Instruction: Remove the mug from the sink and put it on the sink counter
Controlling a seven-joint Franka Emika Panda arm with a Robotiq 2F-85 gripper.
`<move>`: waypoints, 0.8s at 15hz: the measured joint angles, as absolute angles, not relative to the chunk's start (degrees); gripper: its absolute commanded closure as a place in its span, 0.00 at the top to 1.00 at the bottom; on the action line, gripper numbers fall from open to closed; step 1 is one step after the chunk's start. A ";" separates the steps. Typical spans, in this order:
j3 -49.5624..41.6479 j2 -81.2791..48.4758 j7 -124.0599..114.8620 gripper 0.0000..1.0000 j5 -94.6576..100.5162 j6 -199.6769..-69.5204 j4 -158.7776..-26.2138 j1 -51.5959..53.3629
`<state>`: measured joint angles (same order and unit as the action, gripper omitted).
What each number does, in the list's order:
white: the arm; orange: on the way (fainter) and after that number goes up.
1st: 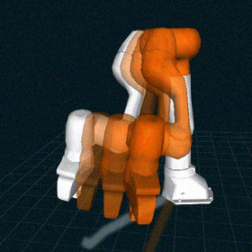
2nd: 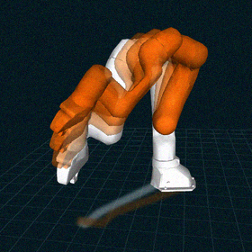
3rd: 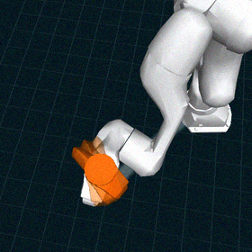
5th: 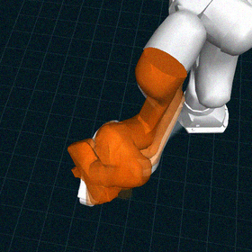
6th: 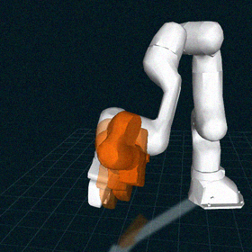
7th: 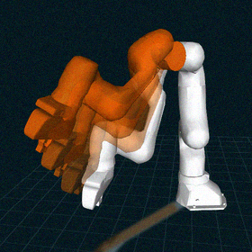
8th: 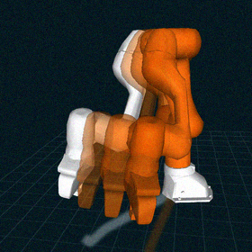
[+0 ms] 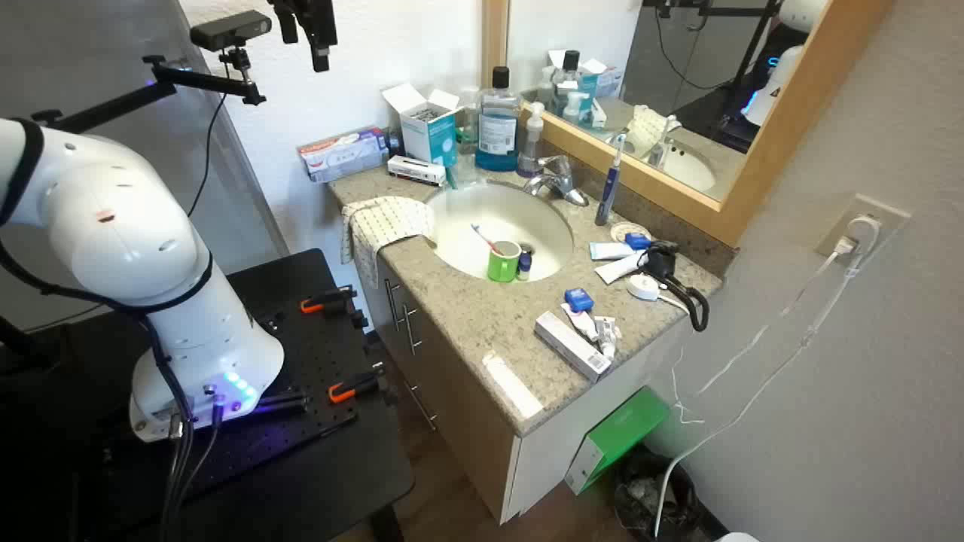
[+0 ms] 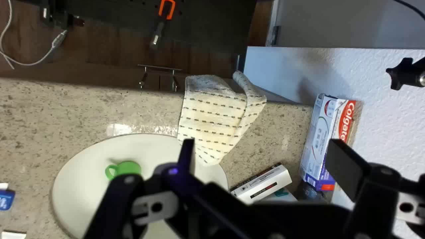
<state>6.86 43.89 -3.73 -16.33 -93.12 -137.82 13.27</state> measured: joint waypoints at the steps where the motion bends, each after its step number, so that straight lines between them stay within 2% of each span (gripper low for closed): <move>1: 6.86 43.89 -3.73 1.00 -16.33 -93.12 -137.82 13.27; 12: 6.12 37.55 4.50 1.00 -16.33 -93.19 -137.83 13.16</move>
